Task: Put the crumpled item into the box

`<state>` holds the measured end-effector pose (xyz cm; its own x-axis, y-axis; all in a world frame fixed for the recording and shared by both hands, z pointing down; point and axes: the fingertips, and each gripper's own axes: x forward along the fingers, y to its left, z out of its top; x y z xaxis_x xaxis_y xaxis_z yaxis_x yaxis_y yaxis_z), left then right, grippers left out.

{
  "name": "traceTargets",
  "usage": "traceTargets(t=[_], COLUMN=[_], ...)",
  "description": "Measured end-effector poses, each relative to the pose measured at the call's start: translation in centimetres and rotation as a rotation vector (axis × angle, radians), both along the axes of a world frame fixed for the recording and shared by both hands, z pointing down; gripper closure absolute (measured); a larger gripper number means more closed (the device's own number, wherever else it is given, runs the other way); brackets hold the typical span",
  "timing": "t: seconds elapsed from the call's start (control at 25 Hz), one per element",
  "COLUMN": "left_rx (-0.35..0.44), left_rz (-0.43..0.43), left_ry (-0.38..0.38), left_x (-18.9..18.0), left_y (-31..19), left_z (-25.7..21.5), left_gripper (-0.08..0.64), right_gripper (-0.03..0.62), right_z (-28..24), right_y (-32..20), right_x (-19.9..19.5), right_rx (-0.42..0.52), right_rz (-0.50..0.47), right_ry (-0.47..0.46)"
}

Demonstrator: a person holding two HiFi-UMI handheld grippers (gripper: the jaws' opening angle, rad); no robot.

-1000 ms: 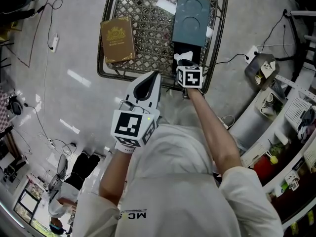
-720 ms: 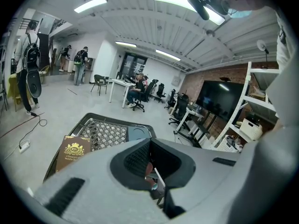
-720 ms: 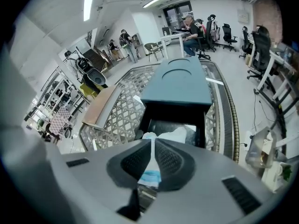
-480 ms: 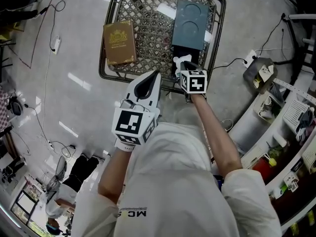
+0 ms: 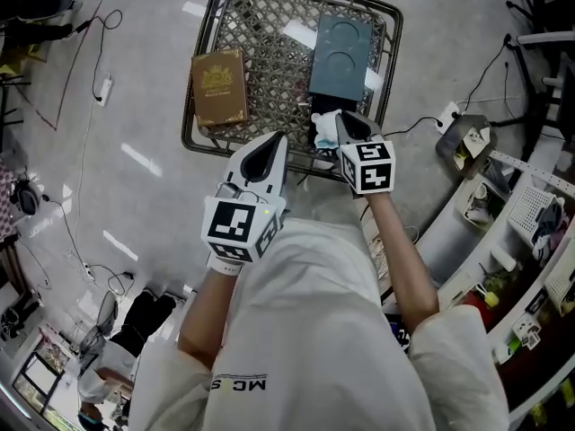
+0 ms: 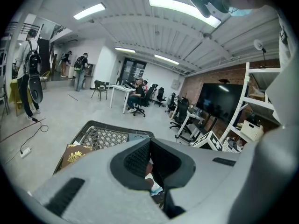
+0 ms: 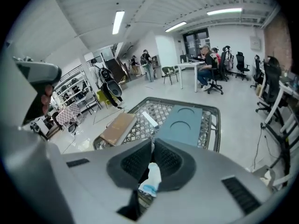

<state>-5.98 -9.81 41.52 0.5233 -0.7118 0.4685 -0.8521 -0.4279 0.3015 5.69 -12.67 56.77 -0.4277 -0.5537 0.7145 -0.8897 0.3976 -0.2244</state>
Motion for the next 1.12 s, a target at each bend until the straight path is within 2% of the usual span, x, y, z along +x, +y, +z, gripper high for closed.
traceTargets(t=[0.44, 0.84, 1.12], left_rx=[0.054, 0.103, 0.141], left_rz=[-0.004, -0.014, -0.015], left_ry=[0.027, 0.055, 0.059], left_x=[-0.2, -0.7, -0.9], left_y=[-0.4, 0.1, 0.5], left_z=[-2.7, -5.4, -7.1], left_gripper=[0.54, 0.54, 0.54], right_gripper=[0.565, 0.565, 0.565], right_z=[-10.8, -20.9, -25.7], right_y=[-0.3, 0.2, 1.2], right_x=[-0.1, 2.3, 3.6], right_rx=[0.204, 0.396, 0.515], right_rz=[-0.065, -0.024, 0.024], right_ry=[-0.058, -0.111, -0.143])
